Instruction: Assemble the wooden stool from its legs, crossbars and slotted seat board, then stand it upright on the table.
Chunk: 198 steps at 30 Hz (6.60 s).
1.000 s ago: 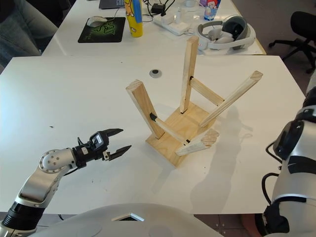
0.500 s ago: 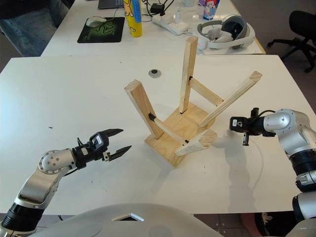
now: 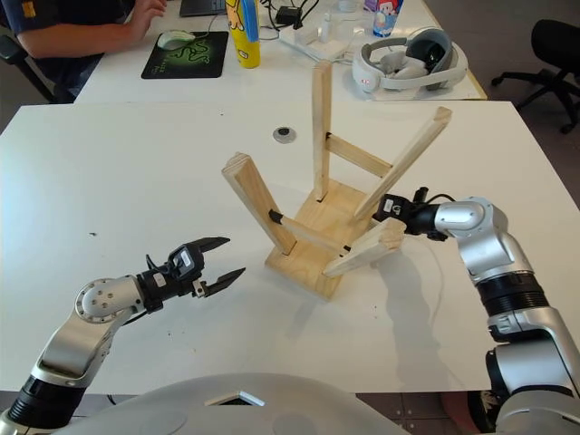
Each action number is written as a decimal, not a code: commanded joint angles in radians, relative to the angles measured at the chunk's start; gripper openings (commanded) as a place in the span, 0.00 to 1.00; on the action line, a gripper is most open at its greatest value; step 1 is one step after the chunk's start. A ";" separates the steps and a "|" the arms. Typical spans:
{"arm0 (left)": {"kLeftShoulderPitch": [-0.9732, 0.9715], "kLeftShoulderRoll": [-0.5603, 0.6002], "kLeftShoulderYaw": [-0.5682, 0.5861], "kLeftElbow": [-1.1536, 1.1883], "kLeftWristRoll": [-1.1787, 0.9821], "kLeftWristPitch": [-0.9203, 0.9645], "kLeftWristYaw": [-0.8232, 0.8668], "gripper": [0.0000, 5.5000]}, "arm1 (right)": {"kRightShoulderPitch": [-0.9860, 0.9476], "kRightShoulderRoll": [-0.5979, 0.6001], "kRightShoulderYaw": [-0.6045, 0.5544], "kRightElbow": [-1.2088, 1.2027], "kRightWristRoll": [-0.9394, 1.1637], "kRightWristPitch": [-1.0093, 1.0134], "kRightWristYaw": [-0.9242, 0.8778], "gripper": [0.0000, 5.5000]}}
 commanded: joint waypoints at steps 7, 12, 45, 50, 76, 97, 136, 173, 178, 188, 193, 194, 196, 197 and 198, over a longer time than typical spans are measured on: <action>-0.020 -0.013 -0.015 0.001 0.004 0.014 0.003 0.63 | -0.175 0.346 0.018 -0.032 -0.019 0.179 -0.224 0.00; -0.010 -0.025 -0.024 0.007 0.009 0.011 0.010 0.63 | -0.125 0.375 0.026 -0.076 -0.042 0.205 -0.287 0.00; -0.208 -0.255 0.160 0.223 0.096 0.057 0.423 0.63 | -0.098 0.522 -0.162 -0.078 0.021 0.313 -0.612 0.00; -0.345 -0.314 0.351 -0.036 -0.129 0.159 0.517 0.63 | -0.064 0.530 -0.162 -0.113 0.023 0.323 -0.627 0.00; -0.391 -0.359 -0.020 -0.238 -0.503 0.515 0.650 0.00 | -0.042 0.544 -0.164 -0.127 0.024 0.299 -0.662 0.00; -1.169 -0.265 0.399 -0.305 -0.800 0.599 0.865 0.00 | -0.018 0.536 -0.165 -0.124 0.021 0.295 -0.662 0.00; -0.441 -0.155 0.371 0.013 -0.251 0.260 0.535 0.00 | -0.204 0.439 -0.390 0.079 0.066 0.011 -0.854 0.00; -1.389 -0.263 0.358 1.412 -0.110 -0.120 0.217 0.00 | -0.084 0.515 -0.339 -0.071 0.069 0.117 -0.848 0.00; -1.503 -0.202 0.450 1.310 -0.181 -0.115 0.239 0.00 | -0.093 0.513 -0.336 -0.059 0.072 0.117 -0.840 0.00; -0.847 -0.066 0.406 0.883 -0.082 0.065 0.229 0.00 | -0.111 0.303 -0.235 0.080 -0.021 0.187 -0.621 0.00; -0.534 -0.073 0.444 0.640 -0.088 0.165 0.282 0.00 | 0.012 0.240 -0.062 -0.078 -0.015 0.161 -0.329 0.00; -0.497 -0.083 0.440 0.604 -0.095 0.186 0.284 0.00 | 0.038 0.231 -0.039 -0.119 -0.005 0.152 -0.282 0.00; -0.439 -0.097 0.423 0.546 -0.090 0.213 0.292 0.00 | 0.089 0.192 0.010 -0.215 0.027 0.118 -0.156 0.00; -0.421 -0.103 0.418 0.525 -0.090 0.225 0.298 0.00 | 0.117 0.167 0.030 -0.266 0.050 0.100 -0.088 0.00; -0.410 -0.108 0.416 0.509 -0.093 0.237 0.304 0.00 | 0.142 0.141 0.048 -0.314 0.073 0.088 -0.023 0.00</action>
